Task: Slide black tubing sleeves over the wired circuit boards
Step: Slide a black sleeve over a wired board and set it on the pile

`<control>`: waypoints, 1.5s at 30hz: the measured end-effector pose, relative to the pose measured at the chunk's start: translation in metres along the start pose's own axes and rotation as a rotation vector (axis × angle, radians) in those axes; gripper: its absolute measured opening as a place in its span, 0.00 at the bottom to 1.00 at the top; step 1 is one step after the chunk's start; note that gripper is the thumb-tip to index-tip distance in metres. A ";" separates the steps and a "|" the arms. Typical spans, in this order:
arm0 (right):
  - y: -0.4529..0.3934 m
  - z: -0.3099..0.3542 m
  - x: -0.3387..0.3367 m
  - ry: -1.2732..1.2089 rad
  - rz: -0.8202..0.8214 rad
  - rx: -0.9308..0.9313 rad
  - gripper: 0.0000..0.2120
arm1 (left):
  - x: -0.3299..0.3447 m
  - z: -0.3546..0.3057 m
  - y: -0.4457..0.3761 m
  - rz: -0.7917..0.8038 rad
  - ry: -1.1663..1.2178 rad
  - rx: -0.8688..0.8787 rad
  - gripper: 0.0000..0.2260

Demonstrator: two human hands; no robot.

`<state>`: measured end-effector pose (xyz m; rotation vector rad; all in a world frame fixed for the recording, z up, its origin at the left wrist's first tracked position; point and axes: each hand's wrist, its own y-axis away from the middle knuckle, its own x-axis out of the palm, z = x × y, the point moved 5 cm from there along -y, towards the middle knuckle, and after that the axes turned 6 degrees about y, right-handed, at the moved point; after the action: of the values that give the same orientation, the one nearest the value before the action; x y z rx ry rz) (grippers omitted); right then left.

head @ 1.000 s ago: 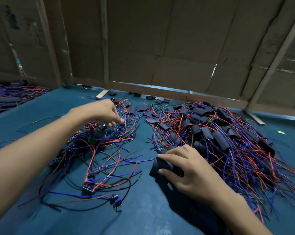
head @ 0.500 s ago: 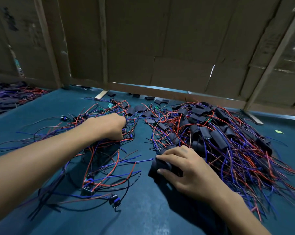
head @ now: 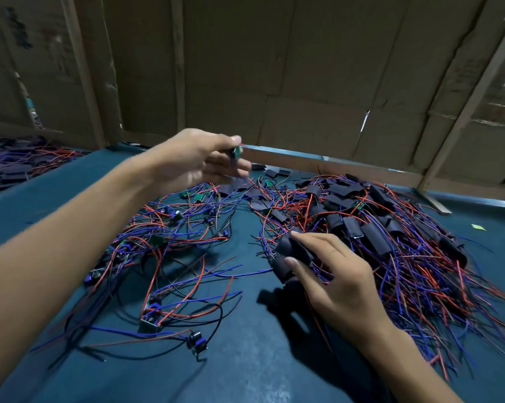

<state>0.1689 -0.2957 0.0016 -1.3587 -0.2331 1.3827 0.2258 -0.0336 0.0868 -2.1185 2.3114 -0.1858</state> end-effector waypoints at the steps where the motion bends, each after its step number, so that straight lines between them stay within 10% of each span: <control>1: -0.001 0.000 -0.001 -0.016 -0.024 0.018 0.17 | 0.010 0.004 0.003 0.018 0.129 -0.010 0.12; 9: -0.003 -0.002 -0.003 -0.056 -0.087 0.089 0.17 | 0.067 0.071 0.022 0.008 0.798 -0.257 0.21; 16: 0.000 0.000 0.008 -0.253 0.007 0.137 0.15 | 0.065 0.076 0.038 -0.033 1.164 -0.069 0.15; 45: 0.009 0.020 0.024 -0.599 0.226 0.262 0.15 | 0.068 0.058 0.053 -0.074 1.002 0.146 0.10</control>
<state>0.1554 -0.2697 -0.0128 -0.7451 -0.2853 1.9192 0.1716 -0.1013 0.0304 -2.3248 2.4352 -1.6899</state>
